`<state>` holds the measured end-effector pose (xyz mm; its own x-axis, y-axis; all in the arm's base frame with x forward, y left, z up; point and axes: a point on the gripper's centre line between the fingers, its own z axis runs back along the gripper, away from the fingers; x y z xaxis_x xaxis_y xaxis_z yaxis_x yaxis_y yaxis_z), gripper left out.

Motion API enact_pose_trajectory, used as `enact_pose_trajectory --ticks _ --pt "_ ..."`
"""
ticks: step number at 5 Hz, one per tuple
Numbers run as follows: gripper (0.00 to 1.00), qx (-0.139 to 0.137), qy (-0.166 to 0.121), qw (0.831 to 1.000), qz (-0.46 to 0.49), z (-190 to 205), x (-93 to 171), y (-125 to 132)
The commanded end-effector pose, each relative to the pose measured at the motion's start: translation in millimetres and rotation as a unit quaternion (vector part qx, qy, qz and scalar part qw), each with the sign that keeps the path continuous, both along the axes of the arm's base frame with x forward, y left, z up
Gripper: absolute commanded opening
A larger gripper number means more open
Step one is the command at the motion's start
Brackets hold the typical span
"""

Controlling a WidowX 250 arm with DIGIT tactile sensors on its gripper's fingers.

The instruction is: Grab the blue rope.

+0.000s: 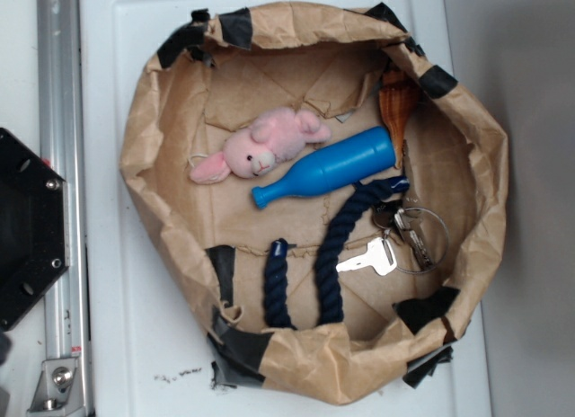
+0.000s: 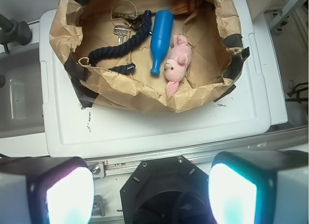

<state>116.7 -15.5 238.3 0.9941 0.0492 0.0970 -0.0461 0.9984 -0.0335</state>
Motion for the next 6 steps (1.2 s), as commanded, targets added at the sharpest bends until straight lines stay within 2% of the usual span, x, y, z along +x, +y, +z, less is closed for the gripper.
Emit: enact_pose_trajectory --ticks 1,2,3,4,5,6 --pt "1.0 0.0 0.0 1.0 0.0 0 0 0" --pt "1.0 -0.008 -0.085 0.995 0.043 -18 50 6" --pt "1.0 -0.02 -0.126 0.983 0.131 -48 99 17" --pt "1.0 -0.05 -0.115 0.976 0.178 -77 140 23" --pt "1.0 -0.053 -0.081 0.971 0.218 -103 155 18" --pt "1.0 -0.063 -0.013 0.968 0.243 -154 173 -15"
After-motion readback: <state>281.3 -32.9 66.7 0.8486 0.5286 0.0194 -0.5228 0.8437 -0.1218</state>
